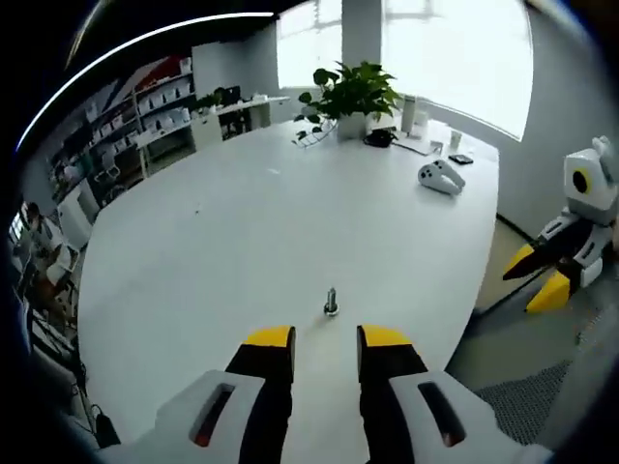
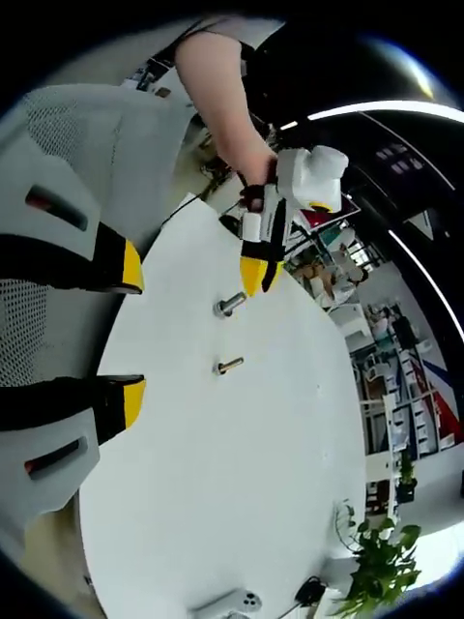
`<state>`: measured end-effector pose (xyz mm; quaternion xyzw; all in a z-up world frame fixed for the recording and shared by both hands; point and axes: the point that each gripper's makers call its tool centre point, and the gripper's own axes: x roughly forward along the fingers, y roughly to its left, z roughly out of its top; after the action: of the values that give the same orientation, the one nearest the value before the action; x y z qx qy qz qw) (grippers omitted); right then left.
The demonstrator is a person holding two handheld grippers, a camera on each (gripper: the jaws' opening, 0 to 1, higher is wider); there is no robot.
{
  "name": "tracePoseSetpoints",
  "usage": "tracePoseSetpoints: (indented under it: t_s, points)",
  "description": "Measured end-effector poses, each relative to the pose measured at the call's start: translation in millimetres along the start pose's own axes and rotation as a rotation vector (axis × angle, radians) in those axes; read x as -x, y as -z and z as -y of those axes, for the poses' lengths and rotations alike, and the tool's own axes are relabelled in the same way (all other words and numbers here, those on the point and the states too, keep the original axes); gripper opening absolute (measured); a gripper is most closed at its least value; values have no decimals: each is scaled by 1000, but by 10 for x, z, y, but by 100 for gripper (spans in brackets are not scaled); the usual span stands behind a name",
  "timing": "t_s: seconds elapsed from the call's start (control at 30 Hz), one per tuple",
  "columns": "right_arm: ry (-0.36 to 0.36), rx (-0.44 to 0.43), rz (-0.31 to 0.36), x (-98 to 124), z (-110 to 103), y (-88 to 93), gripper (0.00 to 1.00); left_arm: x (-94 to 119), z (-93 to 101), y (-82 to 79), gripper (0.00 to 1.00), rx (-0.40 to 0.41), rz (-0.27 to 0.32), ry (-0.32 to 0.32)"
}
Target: Place the washer onto the threaded stud by aligning its center hole with the stud, sliding it down to the base, and recovering from edge contact or off-axis alignment until the washer reaches the visible bottom stop.
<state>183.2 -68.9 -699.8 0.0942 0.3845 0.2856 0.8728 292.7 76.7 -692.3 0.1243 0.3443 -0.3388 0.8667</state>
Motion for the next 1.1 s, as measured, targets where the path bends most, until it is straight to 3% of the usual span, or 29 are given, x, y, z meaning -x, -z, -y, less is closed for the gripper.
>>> tracePoseSetpoints:
  t_s: [0.2, 0.4, 0.63, 0.93, 1.1]
  points:
    - [9, 8, -11, 3, 3, 14, 36, 386, -67, 84, 26, 36, 53, -5]
    - [26, 10, 21, 28, 34, -38, 36, 775, -175, 172, 26, 79, 101, -26]
    - [28, 18, 27, 29, 36, -56, 37, 1105, -262, 286, 27, 111, 139, -63]
    - [57, 31, 35, 42, 86, -78, 37, 1363, -266, 438, 30, 155, 201, -86]
    - [77, 32, 59, 67, 112, -114, 38, 1369, -247, 555, 31, 162, 208, -93]
